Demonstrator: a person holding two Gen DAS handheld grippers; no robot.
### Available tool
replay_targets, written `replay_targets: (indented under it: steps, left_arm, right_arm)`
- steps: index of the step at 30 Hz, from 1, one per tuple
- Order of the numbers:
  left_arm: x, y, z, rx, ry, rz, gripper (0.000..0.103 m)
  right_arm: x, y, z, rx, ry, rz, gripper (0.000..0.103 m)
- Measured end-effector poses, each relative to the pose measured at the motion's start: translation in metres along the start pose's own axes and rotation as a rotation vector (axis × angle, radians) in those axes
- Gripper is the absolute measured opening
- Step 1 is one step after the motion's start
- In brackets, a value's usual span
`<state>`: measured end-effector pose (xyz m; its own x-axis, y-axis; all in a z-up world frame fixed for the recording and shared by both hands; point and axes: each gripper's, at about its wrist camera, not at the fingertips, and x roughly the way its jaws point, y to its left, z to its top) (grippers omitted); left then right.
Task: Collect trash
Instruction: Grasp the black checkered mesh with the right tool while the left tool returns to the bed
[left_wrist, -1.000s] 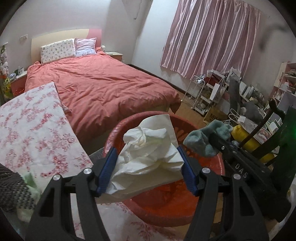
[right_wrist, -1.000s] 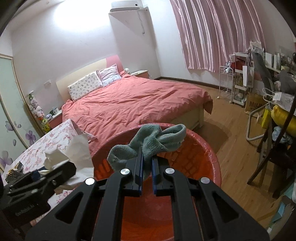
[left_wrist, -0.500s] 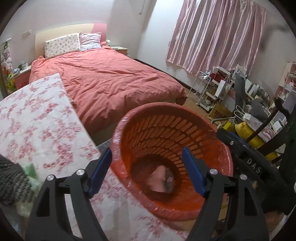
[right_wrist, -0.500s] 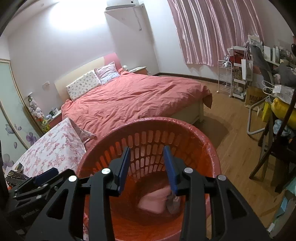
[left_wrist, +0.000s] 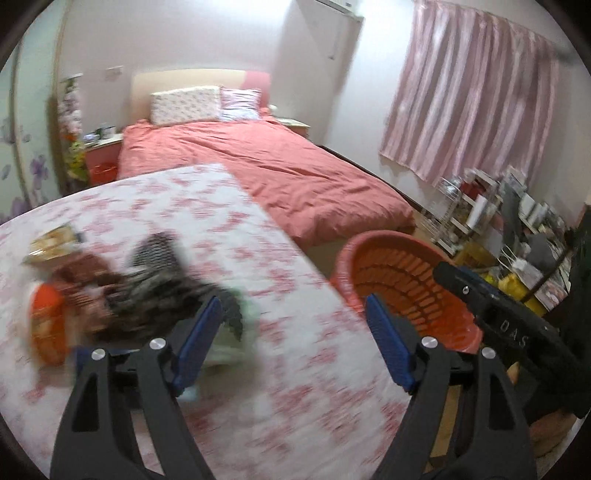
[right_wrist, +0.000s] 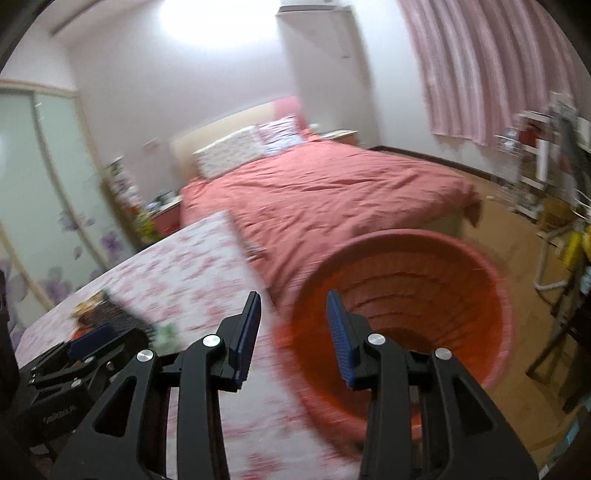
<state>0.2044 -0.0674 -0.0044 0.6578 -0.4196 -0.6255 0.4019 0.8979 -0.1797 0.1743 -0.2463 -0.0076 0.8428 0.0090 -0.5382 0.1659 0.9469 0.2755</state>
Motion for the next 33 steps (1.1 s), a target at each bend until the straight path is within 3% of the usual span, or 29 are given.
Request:
replay_targets:
  steps: [5, 10, 14, 23, 25, 26, 27, 33]
  left_arm:
    - [-0.038, 0.049, -0.007, -0.082, -0.038, 0.076, 0.078]
    - [-0.061, 0.087, -0.013, -0.137, -0.053, 0.153, 0.078]
    - [-0.076, 0.111, -0.018, -0.172, -0.064, 0.203, 0.078]
    - [-0.086, 0.141, -0.032, -0.206, -0.057, 0.252, 0.078]
    - [-0.084, 0.143, -0.033, -0.211, -0.051, 0.256, 0.078]
    - [-0.083, 0.143, -0.034, -0.212, -0.046, 0.256, 0.078]
    - [-0.081, 0.143, -0.037, -0.210, -0.042, 0.256, 0.078]
    - [-0.063, 0.137, -0.045, -0.195, -0.003, 0.235, 0.078]
  right_arm:
    - [0.006, 0.052, -0.006, -0.077, 0.031, 0.122, 0.038]
    - [0.013, 0.087, -0.013, -0.130, 0.064, 0.179, 0.038]
    - [0.022, 0.108, -0.011, -0.161, 0.059, 0.175, 0.038]
    - [0.062, 0.125, -0.014, -0.192, 0.137, 0.136, 0.038]
    - [0.069, 0.125, -0.016, -0.194, 0.150, 0.133, 0.024]
    - [0.071, 0.126, -0.015, -0.197, 0.152, 0.134, 0.009]
    - [0.071, 0.127, -0.016, -0.198, 0.150, 0.134, 0.005]
    - [0.054, 0.123, -0.009, -0.186, 0.076, 0.153, 0.003]
